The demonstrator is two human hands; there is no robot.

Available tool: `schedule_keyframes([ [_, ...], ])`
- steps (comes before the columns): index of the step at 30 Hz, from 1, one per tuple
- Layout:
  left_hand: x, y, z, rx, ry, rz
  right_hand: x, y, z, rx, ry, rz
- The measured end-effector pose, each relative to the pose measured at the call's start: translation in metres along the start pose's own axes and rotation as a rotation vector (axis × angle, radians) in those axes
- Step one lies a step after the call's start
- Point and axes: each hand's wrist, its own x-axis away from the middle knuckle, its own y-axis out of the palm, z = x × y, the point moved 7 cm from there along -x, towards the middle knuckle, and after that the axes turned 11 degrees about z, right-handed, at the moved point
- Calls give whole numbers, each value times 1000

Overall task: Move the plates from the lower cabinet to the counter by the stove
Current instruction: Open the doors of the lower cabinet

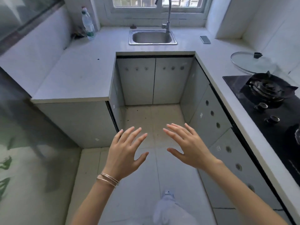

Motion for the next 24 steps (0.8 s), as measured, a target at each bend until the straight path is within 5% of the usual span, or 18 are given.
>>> schedule_keyframes([
  [12,-106,70,-3,-96,-170,-31,-109,12,116,-117,-231,-15],
  [24,-194,121,-96,-150,-324,-10,-246,73,184,-123,-388,-70],
])
